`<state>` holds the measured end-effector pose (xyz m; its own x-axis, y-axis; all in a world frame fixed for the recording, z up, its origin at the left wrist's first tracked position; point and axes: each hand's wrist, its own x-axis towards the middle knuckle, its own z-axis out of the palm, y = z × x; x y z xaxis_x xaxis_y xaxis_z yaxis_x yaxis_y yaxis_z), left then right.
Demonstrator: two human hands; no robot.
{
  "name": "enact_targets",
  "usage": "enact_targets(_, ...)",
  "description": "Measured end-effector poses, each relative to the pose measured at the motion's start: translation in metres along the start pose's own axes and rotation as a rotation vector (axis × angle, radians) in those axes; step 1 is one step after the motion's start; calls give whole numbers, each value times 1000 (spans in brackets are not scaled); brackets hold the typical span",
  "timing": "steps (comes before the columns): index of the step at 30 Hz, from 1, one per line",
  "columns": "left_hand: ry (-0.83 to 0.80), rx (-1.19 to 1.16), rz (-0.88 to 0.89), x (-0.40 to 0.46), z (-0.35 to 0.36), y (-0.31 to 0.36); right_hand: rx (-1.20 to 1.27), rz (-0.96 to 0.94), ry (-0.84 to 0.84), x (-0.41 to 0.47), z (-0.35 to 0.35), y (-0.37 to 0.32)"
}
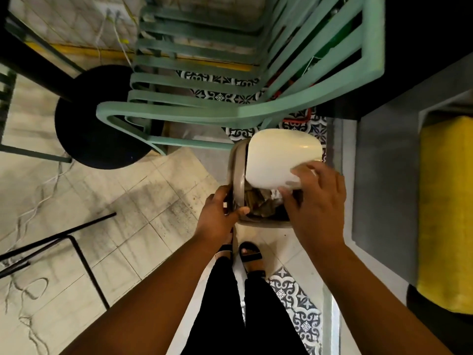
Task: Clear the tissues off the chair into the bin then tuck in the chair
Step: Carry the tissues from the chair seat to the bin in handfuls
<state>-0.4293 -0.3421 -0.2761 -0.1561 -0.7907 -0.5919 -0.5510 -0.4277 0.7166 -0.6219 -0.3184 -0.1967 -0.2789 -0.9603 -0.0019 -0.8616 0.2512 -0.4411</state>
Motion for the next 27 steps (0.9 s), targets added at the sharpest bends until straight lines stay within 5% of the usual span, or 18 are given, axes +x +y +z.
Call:
enact_targets(5,8,-9,2,-6,1,3,-224,-70,-247,11,16,16)
enact_targets(21,77,216,-88,-26,2,22,-343,-136,-365,1,0,21)
enact_targets(27,214,109,-104,-81,-33,26,-346,-237,-435,-23,-28,-22)
